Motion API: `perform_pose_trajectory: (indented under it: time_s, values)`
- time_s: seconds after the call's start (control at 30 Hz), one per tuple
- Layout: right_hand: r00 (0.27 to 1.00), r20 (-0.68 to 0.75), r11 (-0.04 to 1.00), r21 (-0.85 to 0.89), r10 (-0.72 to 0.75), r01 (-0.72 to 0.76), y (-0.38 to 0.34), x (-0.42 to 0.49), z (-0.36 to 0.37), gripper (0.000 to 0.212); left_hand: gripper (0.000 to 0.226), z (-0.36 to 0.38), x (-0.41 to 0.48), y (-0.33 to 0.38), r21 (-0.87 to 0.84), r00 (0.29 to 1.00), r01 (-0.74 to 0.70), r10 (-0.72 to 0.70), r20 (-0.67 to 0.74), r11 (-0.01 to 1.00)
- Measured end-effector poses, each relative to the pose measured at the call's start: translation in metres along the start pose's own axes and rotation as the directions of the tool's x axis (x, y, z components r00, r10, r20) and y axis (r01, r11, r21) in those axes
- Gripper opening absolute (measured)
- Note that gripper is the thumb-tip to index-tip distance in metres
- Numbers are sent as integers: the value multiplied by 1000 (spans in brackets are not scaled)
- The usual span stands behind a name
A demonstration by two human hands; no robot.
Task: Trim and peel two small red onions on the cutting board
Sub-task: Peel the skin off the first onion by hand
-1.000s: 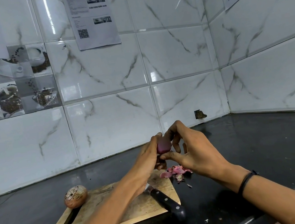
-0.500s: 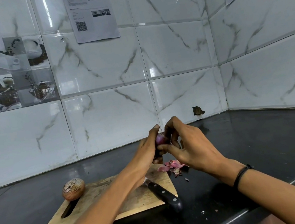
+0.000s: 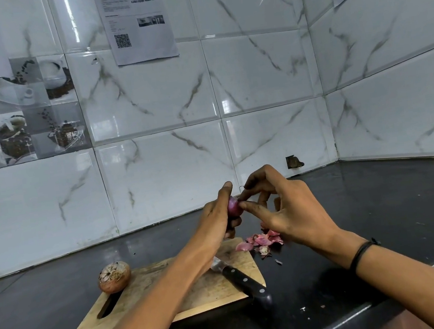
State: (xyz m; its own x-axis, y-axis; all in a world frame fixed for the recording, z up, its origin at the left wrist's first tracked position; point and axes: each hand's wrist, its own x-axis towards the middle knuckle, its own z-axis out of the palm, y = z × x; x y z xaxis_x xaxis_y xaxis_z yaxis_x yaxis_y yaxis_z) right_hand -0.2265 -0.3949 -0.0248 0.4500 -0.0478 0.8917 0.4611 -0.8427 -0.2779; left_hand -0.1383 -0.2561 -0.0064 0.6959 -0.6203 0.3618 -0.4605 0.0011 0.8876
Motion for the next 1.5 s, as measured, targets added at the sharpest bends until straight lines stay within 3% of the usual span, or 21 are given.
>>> perform_pose_trajectory:
  time_s: [0.2, 0.3, 0.43, 0.53, 0.63, 0.8, 0.97, 1.03, 1.23, 1.37, 1.5]
  values:
    - [996, 63, 978, -194, -63, 74, 2, -3, 3, 35, 60, 0, 3, -6, 109, 998, 18, -12, -54, 994]
    - [986, 128, 970, -208, -102, 127, 0, -1, 4, 42, 58, 1, 2, -7, 113, 997, 51, -45, -57, 992]
    - [967, 224, 964, -209, -119, 167, -1, -1, 5, 29, 59, -1, 1, -5, 56, 990, 115, -110, -89, 992]
    - [950, 295, 965, -201, -106, 170, -2, -3, 6, 33, 61, -5, 3, -3, -4, 978, 158, -157, -136, 987]
    - [940, 337, 962, -233, -54, 139, -4, -3, 4, 39, 65, -7, 4, -3, -51, 971, 180, -186, -147, 982]
    - [976, 187, 954, -295, 115, -56, 9, -2, 0, 15, 65, -7, 4, -3, -58, 980, 175, -179, -82, 983]
    - [940, 202, 899, -401, 276, -178, 22, 0, -4, 13, 69, -8, 7, -6, -56, 977, 192, -196, -83, 980]
    - [940, 195, 905, -381, 278, -189, 25, 1, -5, 7, 70, -9, 9, -7, -58, 977, 193, -198, -83, 979]
    - [923, 233, 924, -305, 305, -228, 19, 0, -4, 38, 72, -9, 9, -9, -40, 978, 198, -200, -63, 979]
    - [928, 220, 940, -231, 301, -250, 20, 0, -5, 30, 69, -10, 7, -9, -36, 980, 192, -194, -50, 981]
    - [912, 274, 930, -290, 305, -224, 27, -2, -4, 23, 70, -11, 7, -9, -43, 978, 198, -200, -54, 979]
